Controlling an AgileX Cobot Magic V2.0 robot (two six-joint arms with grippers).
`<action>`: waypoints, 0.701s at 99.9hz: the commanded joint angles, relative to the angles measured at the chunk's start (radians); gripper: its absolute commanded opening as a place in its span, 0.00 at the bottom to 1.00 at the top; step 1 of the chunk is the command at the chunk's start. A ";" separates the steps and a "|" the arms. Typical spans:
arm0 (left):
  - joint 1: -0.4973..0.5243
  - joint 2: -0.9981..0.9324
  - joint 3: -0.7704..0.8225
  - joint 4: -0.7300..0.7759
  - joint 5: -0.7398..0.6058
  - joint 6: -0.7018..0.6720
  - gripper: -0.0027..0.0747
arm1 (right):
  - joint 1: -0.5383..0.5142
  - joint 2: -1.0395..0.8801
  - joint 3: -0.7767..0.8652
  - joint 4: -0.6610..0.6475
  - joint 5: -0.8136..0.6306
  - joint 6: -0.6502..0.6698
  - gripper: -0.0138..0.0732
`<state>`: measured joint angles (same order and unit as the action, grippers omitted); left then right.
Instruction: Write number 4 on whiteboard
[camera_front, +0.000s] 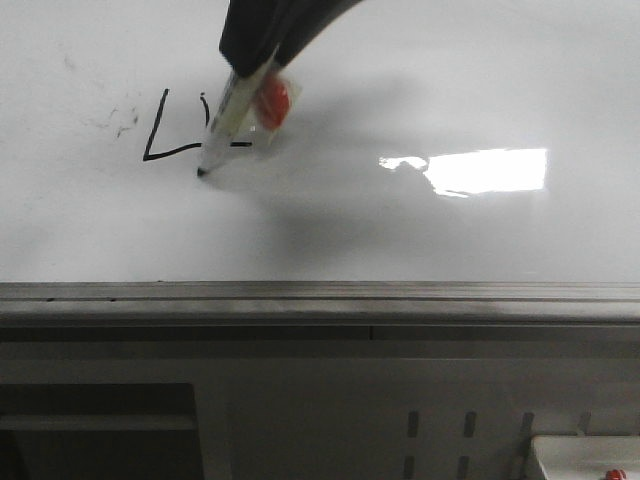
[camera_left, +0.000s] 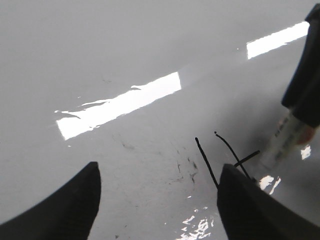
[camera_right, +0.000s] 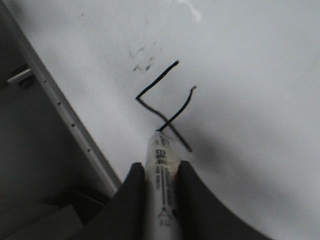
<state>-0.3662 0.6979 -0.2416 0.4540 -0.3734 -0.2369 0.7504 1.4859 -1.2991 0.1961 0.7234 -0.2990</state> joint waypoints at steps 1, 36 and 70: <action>0.004 -0.004 -0.028 -0.015 -0.076 -0.010 0.63 | 0.017 -0.030 0.016 0.008 -0.041 -0.001 0.11; -0.020 -0.004 -0.028 0.218 -0.189 -0.024 0.63 | 0.067 -0.081 -0.012 0.010 -0.011 -0.001 0.11; -0.165 0.147 -0.028 0.347 -0.247 -0.099 0.63 | 0.202 -0.084 -0.039 0.010 -0.018 -0.001 0.11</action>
<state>-0.5063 0.8092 -0.2416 0.8264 -0.5476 -0.3166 0.9345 1.4392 -1.3038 0.2012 0.7730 -0.2990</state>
